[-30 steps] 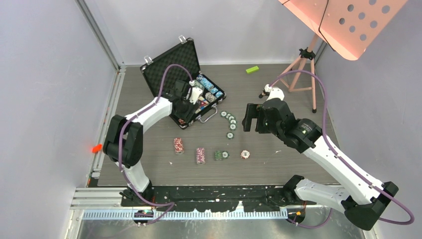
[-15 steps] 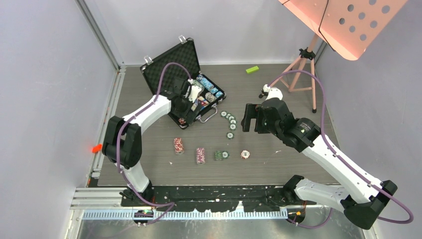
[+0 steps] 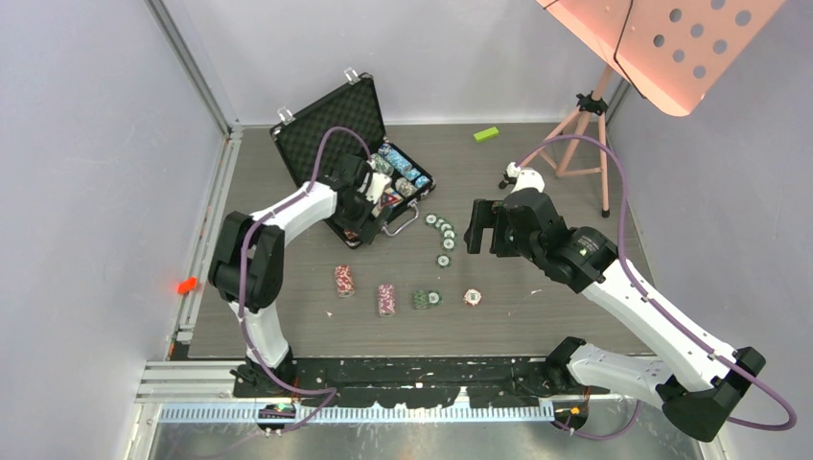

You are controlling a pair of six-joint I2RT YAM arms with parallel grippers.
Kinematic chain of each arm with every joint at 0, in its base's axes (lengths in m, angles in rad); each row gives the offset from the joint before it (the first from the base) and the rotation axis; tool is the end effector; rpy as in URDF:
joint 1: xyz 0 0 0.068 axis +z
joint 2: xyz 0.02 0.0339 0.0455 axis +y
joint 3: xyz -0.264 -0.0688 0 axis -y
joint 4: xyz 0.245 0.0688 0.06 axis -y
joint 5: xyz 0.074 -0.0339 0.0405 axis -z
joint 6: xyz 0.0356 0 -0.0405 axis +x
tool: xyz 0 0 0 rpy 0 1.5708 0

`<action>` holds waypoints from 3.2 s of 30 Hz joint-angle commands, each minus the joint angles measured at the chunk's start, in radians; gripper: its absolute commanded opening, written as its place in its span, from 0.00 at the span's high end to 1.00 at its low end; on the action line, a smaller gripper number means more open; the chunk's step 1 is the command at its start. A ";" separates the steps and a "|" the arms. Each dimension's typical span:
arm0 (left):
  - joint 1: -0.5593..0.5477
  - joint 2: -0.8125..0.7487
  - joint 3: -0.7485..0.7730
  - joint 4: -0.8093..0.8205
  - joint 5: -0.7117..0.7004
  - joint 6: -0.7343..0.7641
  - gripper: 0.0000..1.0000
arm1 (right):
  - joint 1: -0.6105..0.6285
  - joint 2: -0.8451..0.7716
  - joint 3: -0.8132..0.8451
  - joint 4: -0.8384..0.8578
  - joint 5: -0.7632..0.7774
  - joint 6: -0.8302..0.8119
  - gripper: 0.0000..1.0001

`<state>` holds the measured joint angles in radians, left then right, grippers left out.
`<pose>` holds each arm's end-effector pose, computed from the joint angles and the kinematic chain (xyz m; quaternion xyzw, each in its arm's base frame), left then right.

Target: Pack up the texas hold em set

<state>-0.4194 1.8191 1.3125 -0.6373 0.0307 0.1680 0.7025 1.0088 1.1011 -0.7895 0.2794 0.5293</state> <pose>0.3408 -0.1531 0.2032 0.2860 0.9344 -0.0414 0.2083 0.1595 0.1222 0.3497 -0.0189 0.8990 0.1390 0.4148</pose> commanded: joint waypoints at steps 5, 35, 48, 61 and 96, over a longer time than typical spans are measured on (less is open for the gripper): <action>0.021 0.041 0.030 0.048 0.028 -0.003 0.00 | -0.006 -0.009 0.025 0.030 0.001 0.006 0.00; 0.001 0.076 0.073 -0.066 0.141 -0.074 0.33 | -0.011 -0.014 0.000 0.025 0.019 0.016 0.00; -0.005 -0.045 0.075 0.007 -0.008 -0.118 0.00 | -0.014 -0.007 0.009 0.026 0.016 0.014 0.00; -0.018 -0.389 -0.062 -0.167 -0.417 -0.631 0.00 | -0.015 0.008 -0.003 0.070 -0.002 0.020 0.00; -0.124 -0.379 -0.442 -0.054 -0.303 -1.207 0.68 | -0.020 -0.012 -0.062 0.137 -0.069 0.053 0.01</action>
<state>-0.5396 1.4567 0.8627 -0.7055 -0.1944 -1.0039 0.6891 1.0142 1.0378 -0.6819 0.2028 0.5732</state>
